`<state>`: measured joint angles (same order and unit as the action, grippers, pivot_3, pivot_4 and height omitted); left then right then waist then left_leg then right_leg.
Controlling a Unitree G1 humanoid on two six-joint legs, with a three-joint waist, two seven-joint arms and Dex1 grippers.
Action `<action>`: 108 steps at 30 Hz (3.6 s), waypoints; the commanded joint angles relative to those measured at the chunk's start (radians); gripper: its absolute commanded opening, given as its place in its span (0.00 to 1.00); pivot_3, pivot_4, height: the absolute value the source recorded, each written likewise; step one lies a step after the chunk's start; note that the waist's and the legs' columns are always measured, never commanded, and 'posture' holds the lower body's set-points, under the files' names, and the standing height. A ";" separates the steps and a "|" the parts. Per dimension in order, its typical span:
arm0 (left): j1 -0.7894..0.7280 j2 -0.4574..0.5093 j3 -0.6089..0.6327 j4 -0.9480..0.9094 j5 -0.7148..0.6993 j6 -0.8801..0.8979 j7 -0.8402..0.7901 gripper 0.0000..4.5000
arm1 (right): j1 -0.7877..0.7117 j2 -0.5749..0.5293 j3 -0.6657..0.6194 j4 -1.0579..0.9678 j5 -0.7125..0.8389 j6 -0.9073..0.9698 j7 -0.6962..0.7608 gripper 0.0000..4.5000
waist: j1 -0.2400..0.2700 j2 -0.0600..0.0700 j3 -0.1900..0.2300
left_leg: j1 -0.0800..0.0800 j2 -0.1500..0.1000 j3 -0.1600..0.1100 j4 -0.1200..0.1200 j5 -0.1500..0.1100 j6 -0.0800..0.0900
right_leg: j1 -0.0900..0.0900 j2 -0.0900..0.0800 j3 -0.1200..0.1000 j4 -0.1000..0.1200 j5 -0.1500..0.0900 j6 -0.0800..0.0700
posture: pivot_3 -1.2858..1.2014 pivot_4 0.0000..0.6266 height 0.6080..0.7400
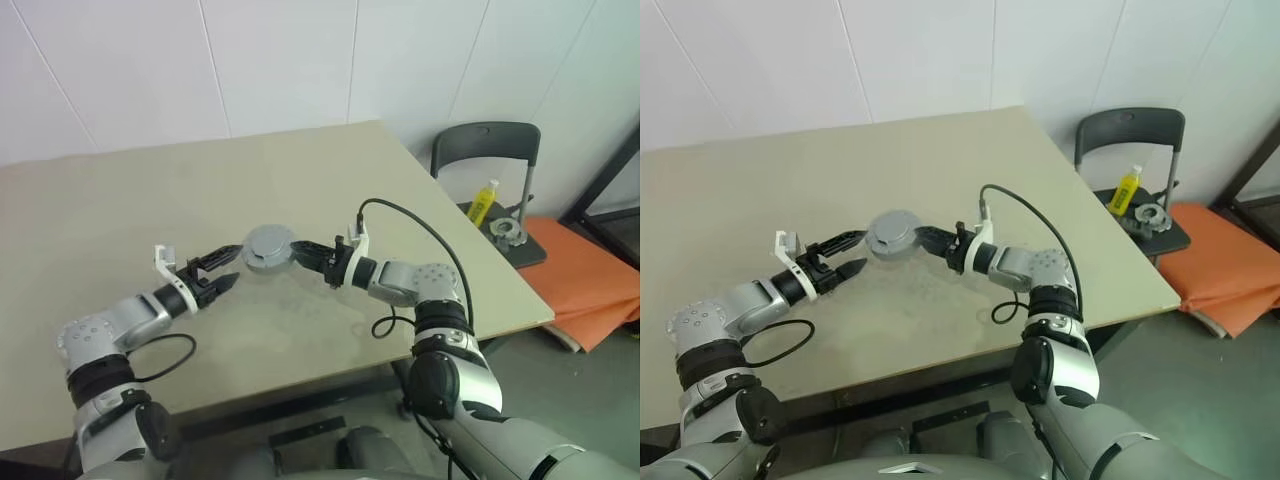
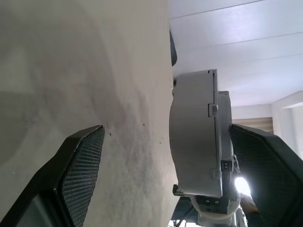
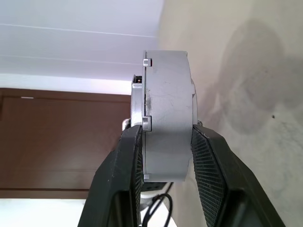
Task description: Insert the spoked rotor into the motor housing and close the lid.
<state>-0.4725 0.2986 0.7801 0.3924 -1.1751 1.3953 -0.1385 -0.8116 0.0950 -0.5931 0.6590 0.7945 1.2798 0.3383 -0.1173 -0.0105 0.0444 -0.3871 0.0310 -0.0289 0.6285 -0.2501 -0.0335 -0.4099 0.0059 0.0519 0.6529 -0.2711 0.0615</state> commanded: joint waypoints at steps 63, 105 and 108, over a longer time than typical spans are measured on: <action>-0.065 -0.067 -0.002 0.059 0.309 -1.230 0.065 0.49 | 0.063 -0.031 0.215 -0.230 0.107 -0.001 0.159 0.93 | 0.050 -0.001 -0.001 | -0.003 -0.002 0.000 0.002 0.000 0.000 | 0.000 0.001 0.001 -0.002 0.001 0.000 | 0.52 0.00 1.00; 0.010 -0.166 -0.210 -0.454 0.350 -0.294 0.720 0.98 | 0.040 -0.105 0.332 -0.184 0.067 -0.044 0.265 0.94 | 0.074 -0.003 -0.002 | -0.001 -0.003 -0.001 0.007 0.000 0.000 | 0.003 0.001 0.001 0.003 0.001 0.001 | 0.52 0.00 1.00; 0.002 -0.099 -0.297 -0.497 0.381 -0.257 0.613 0.98 | 0.035 -0.112 0.354 -0.182 0.047 -0.062 0.282 0.94 | 0.072 -0.003 -0.002 | -0.001 -0.003 -0.001 0.008 0.000 0.000 | 0.003 0.001 0.001 0.003 0.001 0.001 | 0.52 0.00 1.00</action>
<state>-0.4463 0.1455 0.5622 -0.0485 -0.8076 1.1212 0.5518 -0.7416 -0.0116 -0.2501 0.4876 0.8436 1.2378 0.5961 -0.0449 -0.0138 0.0425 -0.3880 0.0276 -0.0298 0.6371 -0.2499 -0.0336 -0.4067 0.0070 0.0528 0.6560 -0.2696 0.0626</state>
